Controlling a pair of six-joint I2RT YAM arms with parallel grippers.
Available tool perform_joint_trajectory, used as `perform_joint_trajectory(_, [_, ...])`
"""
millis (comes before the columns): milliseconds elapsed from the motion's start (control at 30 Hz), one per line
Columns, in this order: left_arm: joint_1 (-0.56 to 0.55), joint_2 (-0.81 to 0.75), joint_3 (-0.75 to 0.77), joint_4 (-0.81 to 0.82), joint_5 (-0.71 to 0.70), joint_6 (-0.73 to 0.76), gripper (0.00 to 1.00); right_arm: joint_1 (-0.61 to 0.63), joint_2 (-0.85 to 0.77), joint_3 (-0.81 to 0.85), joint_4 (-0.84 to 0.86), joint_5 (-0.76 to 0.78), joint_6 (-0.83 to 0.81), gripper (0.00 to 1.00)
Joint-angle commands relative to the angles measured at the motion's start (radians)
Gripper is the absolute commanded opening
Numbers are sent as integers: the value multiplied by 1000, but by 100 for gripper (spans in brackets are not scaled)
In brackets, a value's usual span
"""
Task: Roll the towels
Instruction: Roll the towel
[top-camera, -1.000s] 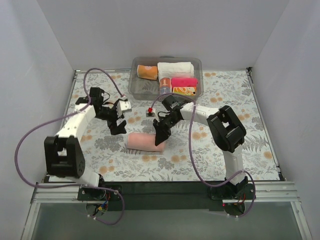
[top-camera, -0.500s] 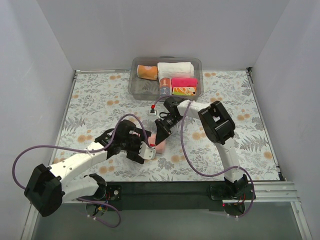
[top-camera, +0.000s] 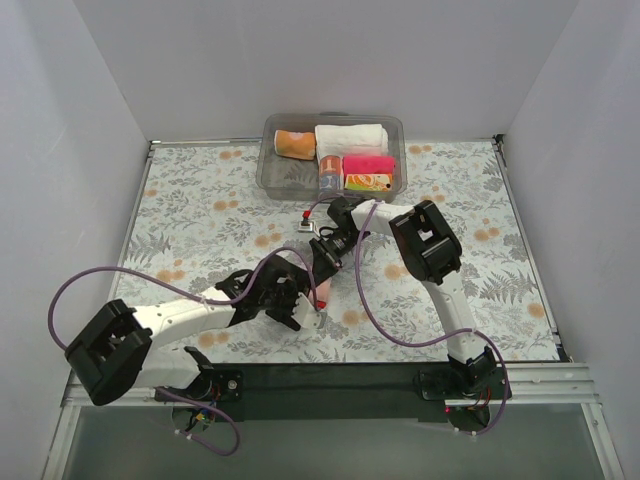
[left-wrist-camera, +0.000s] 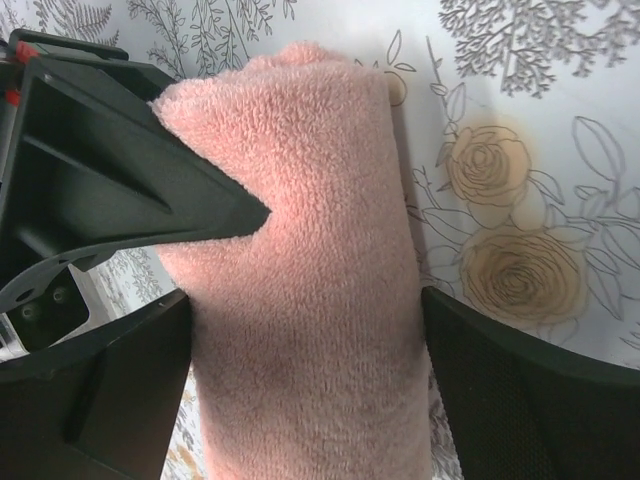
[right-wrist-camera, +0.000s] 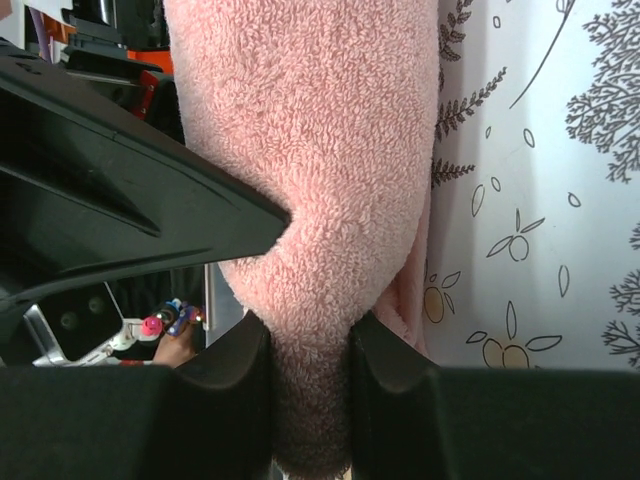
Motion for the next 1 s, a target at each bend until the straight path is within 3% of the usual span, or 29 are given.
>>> perform_joint_trajectory(0, [-6,63,-45,7,-53,-12,81,28,102,-44,37,343,-100,1])
perform_joint_trajectory(100, [-6,118,-42,2,-45,-22,65,30,99,-48,35,341,-108,1])
perform_joint_trajectory(133, [-6,137,-25,-25,-41,-33,52,28,97,-49,32,346,-105,1])
perform_joint_trajectory(167, [-4,152,-11,-47,-35,-42,46,27,88,-48,27,358,-103,4])
perform_joint_trajectory(200, [-4,172,4,-74,-15,-54,42,25,81,-51,20,363,-105,18])
perform_joint_trajectory(300, [13,210,87,-232,57,-74,32,1,16,-66,-23,392,-121,44])
perform_joint_trajectory(400, [52,218,167,-375,166,-91,26,-47,-77,-103,-45,421,-128,59])
perform_joint_trajectory(500, [98,264,242,-502,261,-102,25,-93,-166,-152,-48,434,-128,68])
perform_joint_trajectory(667, [175,357,336,-631,382,-108,25,-129,-272,-227,-43,417,-117,68])
perform_joint_trajectory(800, [197,480,420,-678,392,-127,28,-154,-292,-252,-45,395,-106,68])
perform_joint_trajectory(967, [198,519,429,-625,335,-147,32,-208,-338,-275,-46,371,-109,71])
